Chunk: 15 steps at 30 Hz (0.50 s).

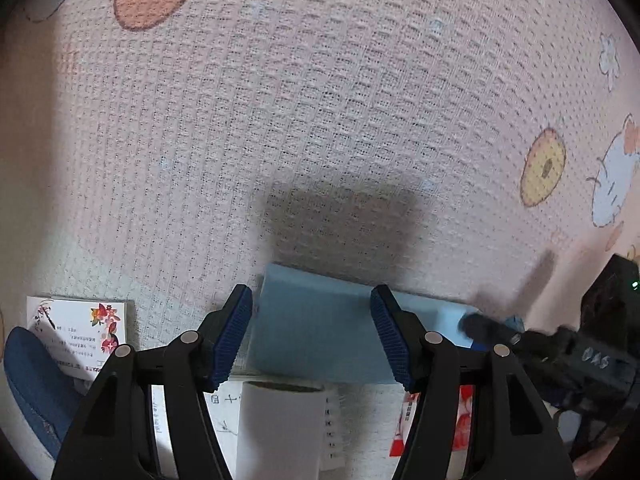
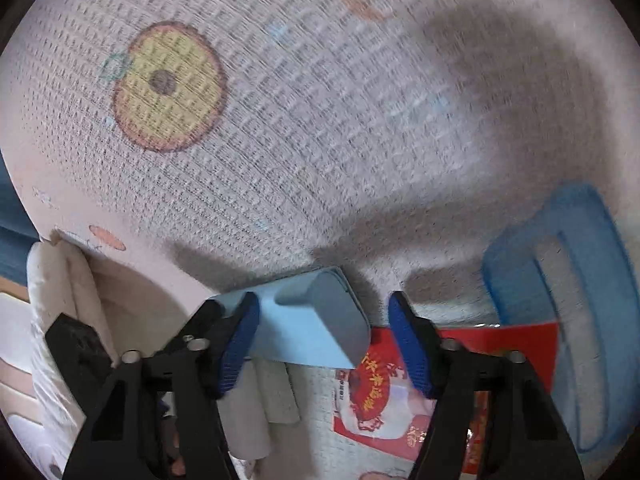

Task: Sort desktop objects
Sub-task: 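Move the open right gripper down onto the light-blue glasses case, then close the right gripper on the light-blue glasses case and lift it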

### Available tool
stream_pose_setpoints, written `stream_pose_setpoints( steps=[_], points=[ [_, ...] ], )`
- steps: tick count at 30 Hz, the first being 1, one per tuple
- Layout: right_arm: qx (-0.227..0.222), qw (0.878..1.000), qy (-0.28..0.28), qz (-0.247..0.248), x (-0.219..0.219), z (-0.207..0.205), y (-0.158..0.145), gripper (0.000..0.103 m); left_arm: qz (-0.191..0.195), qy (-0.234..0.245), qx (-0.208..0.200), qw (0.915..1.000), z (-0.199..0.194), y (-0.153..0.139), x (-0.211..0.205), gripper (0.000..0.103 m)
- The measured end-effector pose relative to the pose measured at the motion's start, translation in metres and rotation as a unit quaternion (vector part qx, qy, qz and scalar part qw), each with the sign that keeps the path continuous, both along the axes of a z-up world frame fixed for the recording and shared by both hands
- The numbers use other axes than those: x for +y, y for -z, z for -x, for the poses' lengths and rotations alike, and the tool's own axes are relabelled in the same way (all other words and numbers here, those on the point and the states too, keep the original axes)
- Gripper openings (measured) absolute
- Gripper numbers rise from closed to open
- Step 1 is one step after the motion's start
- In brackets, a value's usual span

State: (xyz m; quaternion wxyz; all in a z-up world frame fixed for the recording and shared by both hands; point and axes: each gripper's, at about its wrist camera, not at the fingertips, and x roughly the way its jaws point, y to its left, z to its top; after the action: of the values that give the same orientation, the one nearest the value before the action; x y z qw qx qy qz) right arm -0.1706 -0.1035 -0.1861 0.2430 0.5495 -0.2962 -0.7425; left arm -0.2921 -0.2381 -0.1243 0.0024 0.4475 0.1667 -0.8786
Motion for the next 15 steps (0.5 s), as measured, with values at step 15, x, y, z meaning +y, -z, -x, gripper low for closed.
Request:
stream_pose_setpoints(
  steps=[15],
  points=[
    [0.011,1.000,0.022,0.008,0.012,-0.009,-0.002,0.045,-0.038,0.041,-0.019,0.9983,-0.005,0.003,0.017,0.063]
  ],
)
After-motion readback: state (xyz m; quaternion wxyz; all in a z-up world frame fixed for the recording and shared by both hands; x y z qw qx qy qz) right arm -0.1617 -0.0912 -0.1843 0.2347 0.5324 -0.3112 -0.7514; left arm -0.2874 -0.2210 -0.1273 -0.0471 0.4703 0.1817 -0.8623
